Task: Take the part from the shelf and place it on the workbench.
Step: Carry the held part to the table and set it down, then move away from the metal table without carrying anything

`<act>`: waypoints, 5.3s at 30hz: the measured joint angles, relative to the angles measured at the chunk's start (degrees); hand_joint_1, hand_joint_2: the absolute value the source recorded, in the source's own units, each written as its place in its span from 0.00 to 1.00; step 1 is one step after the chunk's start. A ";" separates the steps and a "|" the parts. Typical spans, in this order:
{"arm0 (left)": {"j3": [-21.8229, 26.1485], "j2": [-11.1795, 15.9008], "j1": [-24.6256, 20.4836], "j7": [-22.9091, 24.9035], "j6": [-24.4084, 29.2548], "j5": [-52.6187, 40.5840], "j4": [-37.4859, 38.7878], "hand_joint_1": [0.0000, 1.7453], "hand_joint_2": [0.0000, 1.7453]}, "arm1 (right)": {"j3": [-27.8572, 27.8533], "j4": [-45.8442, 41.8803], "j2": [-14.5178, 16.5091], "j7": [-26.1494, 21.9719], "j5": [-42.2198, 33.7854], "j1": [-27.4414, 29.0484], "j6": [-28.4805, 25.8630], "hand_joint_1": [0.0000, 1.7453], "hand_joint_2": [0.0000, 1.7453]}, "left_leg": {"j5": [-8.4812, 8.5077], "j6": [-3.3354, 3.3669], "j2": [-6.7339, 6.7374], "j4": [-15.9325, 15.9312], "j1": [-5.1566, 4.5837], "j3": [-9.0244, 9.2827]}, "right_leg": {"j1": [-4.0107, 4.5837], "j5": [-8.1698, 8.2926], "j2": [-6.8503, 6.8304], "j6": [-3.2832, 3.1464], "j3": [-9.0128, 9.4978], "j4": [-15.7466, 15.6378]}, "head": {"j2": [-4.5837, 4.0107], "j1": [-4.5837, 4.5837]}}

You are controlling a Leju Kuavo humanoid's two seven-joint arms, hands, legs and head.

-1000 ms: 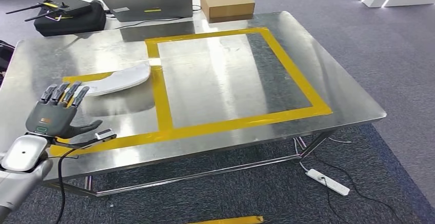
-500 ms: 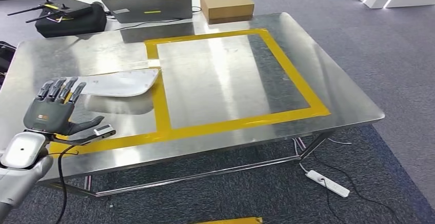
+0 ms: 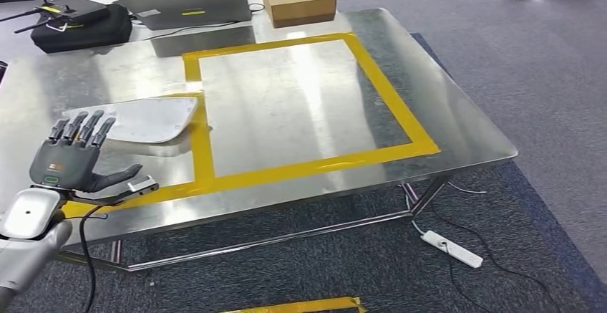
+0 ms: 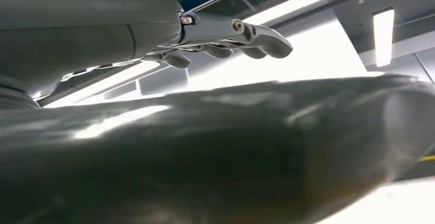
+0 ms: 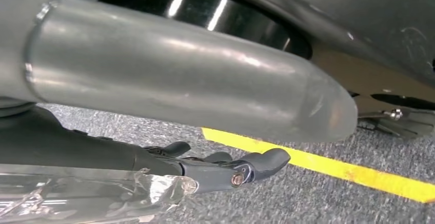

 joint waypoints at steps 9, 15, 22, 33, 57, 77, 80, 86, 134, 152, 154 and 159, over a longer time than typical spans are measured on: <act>0.05 -0.21 0.96 0.00 0.12 0.05 0.45 0.00 0.00 | 0.11 -0.02 0.04 0.02 -0.03 0.59 0.08 0.00 0.00 | 2.77 1.55 0.01 -10.58 0.00 3.15 | 0.41 -4.45 0.04 1.69 -4.54 5.72 | 0.00 0.47; 0.07 -0.28 1.45 0.00 -0.26 0.11 0.58 0.00 0.00 | 0.11 -0.02 0.03 0.08 -0.09 0.16 0.10 0.00 0.00 | 3.88 2.67 0.12 -10.43 -0.89 2.14 | 1.38 -5.55 -0.18 1.06 -4.53 11.84 | 0.00 0.70; 0.35 0.12 1.06 0.08 -0.84 0.30 0.48 0.00 0.00 | 0.13 0.01 0.01 0.14 -0.18 -0.82 0.14 0.00 0.00 | 5.16 1.03 -0.19 -10.27 -1.00 1.29 | 1.80 -1.55 -0.24 -0.62 2.22 -0.20 | 0.00 0.85; 1.35 0.48 1.06 0.22 -1.12 0.81 0.11 0.00 0.00 | 0.16 0.05 -0.13 0.16 -0.15 -0.99 0.30 0.00 0.00 | -2.50 -0.19 -0.27 -7.75 -0.40 10.06 | 1.62 5.86 -0.34 -0.58 -5.30 -0.50 | 0.01 0.51; 1.69 0.84 0.42 1.88 -4.63 -0.78 0.38 0.00 0.00 | 0.98 0.07 -0.47 0.03 -0.13 -0.84 0.79 0.00 0.00 | -2.86 0.11 0.13 0.22 -0.82 -2.72 | 1.02 -1.85 -0.50 -1.15 4.44 -1.77 | 0.02 0.36; 1.32 0.68 -0.35 3.16 -5.34 -1.11 0.90 0.00 0.00 | 2.44 0.09 -1.07 0.59 0.87 -0.59 -1.40 0.00 0.00 | 0.91 3.18 -0.19 -10.94 -1.71 6.79 | 0.49 4.31 -0.48 1.23 -1.49 -1.85 | 0.01 0.54; 1.33 0.73 -0.35 3.17 -5.34 -1.12 0.90 0.00 0.00 | 2.62 0.09 -1.07 0.61 0.88 -0.60 -1.48 0.00 0.00 | 1.20 3.61 -0.21 -10.80 -1.98 6.37 | 0.13 4.76 -0.51 2.24 -1.70 -2.03 | 0.01 0.51; 1.33 0.70 -0.36 3.53 -5.38 -1.40 0.90 0.00 0.00 | 2.92 0.08 -1.07 0.85 0.87 -0.57 -1.83 0.00 0.00 | 2.61 4.44 -0.80 -11.26 -1.40 5.43 | 0.04 -3.56 -0.61 2.98 -6.94 10.26 | 0.01 0.76; 84.10 -12.72 24.86 -24.45 0.57 -3.38 7.83 0.00 0.00 | 4.03 0.11 -1.16 0.88 -5.04 0.87 -2.61 0.00 0.00 | -4.99 -0.04 -0.64 4.50 -0.38 -2.40 | 1.07 -2.86 -3.33 -1.49 4.38 -0.85 | 0.01 -0.24; 100.15 -17.84 20.12 -13.46 5.55 -5.80 17.43 0.00 0.00 | 4.18 0.16 -1.18 1.49 -6.48 0.85 -3.30 0.00 0.00 | 1.43 2.82 -4.32 -10.54 -0.79 6.18 | 0.93 -7.61 0.13 0.54 -0.04 9.59 | 0.01 0.24; 100.39 -18.72 19.97 -11.10 5.55 -6.23 17.53 0.00 0.00 | 4.18 0.16 -1.18 1.50 -6.69 0.85 -3.39 0.00 0.00 | 1.54 2.49 -5.83 -10.43 -0.85 6.11 | 0.75 -4.64 2.65 0.43 3.06 2.69 | 0.01 0.23; 100.72 -21.35 20.05 -5.90 5.57 -6.58 17.79 0.00 0.00 | 4.18 0.16 -1.18 1.62 -7.22 0.74 -3.85 0.00 0.00 | 1.50 1.06 -6.22 -9.95 -0.59 5.08 | 0.92 -3.47 1.43 -0.55 4.66 -0.06 | 0.02 0.10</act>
